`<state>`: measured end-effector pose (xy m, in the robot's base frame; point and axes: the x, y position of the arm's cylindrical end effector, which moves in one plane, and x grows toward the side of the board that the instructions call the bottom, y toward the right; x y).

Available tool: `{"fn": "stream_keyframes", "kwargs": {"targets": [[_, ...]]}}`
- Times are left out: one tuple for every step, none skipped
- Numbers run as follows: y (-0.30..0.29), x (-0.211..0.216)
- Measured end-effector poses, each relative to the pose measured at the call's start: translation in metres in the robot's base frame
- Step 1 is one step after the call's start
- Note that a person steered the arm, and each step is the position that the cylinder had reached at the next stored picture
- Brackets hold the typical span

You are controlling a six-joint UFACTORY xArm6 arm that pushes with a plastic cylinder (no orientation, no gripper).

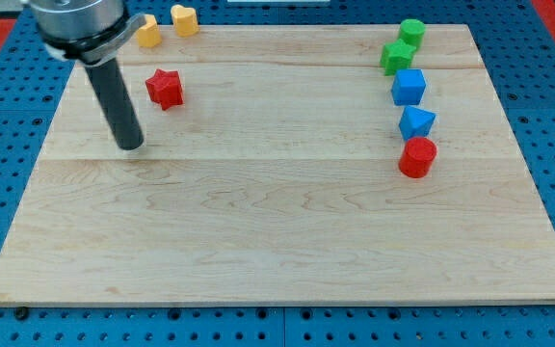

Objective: Push the red star towards the bottom center of the board

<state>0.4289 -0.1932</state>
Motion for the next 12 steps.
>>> {"fn": "stream_keyframes", "kwargs": {"targets": [[-0.094, 0.003], [-0.112, 0.000], [-0.110, -0.063], [-0.108, -0.124], [-0.024, -0.158], [-0.016, -0.132], [-0.031, -0.111], [0.020, -0.111], [0.083, -0.111], [0.131, -0.106], [0.154, -0.079], [0.168, -0.039]]}}
